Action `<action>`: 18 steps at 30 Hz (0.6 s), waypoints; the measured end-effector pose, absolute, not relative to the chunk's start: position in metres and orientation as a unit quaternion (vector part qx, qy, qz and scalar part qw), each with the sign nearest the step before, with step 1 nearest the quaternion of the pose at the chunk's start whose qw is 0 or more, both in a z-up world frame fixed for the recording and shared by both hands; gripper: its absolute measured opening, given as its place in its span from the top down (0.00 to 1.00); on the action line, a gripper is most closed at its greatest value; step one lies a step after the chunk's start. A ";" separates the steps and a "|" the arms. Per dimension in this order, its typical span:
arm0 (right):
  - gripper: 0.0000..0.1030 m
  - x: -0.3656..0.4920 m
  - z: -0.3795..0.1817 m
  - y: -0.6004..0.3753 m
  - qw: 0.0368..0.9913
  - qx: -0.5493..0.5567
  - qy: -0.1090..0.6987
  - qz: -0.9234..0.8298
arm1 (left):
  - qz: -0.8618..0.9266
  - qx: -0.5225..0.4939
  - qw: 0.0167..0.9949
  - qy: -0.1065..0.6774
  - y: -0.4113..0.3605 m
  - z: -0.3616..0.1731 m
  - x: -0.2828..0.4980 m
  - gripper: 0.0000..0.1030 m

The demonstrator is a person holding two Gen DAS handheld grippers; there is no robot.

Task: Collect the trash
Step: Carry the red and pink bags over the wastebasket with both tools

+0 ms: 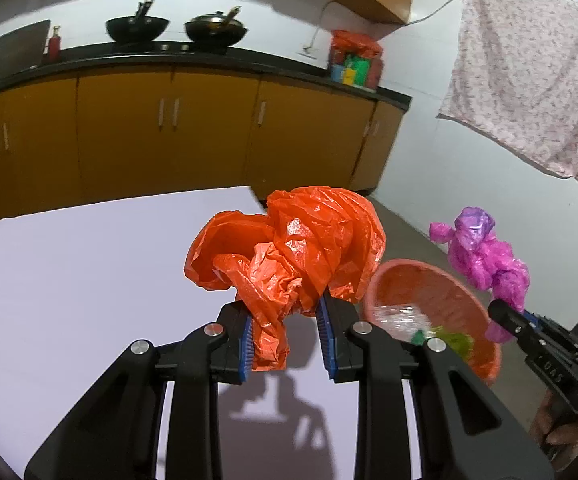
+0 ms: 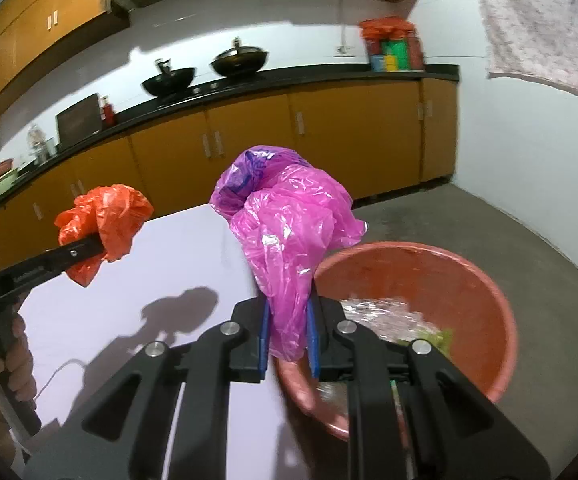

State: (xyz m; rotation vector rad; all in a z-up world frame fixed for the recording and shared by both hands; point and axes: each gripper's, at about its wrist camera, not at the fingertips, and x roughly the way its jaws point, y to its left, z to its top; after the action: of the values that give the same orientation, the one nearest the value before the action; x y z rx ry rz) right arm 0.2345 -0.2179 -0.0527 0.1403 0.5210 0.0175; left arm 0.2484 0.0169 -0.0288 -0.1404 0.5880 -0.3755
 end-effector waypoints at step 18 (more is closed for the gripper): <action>0.84 0.200 -0.053 -0.283 0.962 0.109 0.239 -0.068 | -0.238 -0.058 0.926 0.288 -0.062 -0.033 0.237 0.74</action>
State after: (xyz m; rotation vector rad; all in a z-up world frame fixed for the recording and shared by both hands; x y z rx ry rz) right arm 0.1998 -0.2834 -0.0533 0.2210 0.4841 -0.1381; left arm 0.2375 -0.0623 -0.0327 -0.1188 0.5908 -0.4882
